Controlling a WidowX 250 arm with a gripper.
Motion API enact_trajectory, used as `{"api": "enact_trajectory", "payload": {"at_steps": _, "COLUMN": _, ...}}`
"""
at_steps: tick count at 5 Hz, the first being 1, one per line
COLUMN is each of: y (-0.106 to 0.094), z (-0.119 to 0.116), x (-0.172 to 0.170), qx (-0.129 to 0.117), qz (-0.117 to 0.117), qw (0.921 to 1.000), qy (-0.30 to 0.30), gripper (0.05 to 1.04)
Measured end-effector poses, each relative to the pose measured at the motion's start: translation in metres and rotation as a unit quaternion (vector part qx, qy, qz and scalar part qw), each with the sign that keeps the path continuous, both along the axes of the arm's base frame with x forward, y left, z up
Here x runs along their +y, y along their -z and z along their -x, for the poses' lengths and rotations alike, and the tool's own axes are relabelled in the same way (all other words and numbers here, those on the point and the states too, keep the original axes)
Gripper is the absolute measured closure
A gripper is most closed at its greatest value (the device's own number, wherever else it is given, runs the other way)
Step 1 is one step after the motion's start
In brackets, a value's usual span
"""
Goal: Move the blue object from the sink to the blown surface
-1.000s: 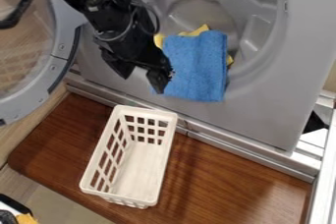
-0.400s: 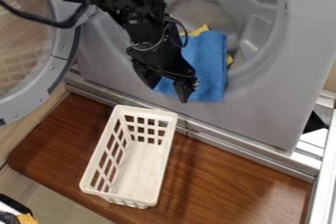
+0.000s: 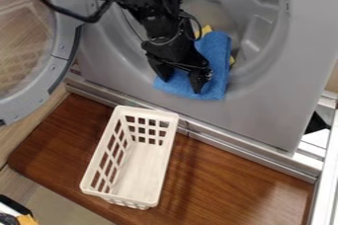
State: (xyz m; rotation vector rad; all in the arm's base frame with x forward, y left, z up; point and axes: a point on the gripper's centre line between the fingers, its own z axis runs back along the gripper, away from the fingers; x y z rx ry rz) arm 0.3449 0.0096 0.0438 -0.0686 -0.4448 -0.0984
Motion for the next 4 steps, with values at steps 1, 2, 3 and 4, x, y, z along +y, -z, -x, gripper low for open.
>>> {"api": "enact_trajectory", "payload": {"at_steps": 1, "y": 0.007, "z": -0.0107, "x": -0.0031, "qx": -0.005, "qz": -0.002, "qw": 1.0, "qy": 0.001, "gripper": 0.128}}
{"api": "enact_trajectory", "payload": {"at_steps": 2, "y": 0.0098, "z": -0.0145, "x": -0.0071, "qx": -0.013, "qz": -0.022, "qw": 0.9996, "qy": -0.008, "gripper": 0.398}}
{"api": "enact_trajectory", "payload": {"at_steps": 3, "y": 0.0107, "z": -0.014, "x": -0.004, "qx": -0.018, "qz": -0.033, "qw": 0.9993, "qy": -0.009, "gripper": 0.673}}
{"api": "enact_trajectory", "payload": {"at_steps": 4, "y": 0.0104, "z": -0.0132, "x": -0.0047, "qx": -0.02, "qz": -0.035, "qw": 0.9991, "qy": -0.01, "gripper": 0.864}}
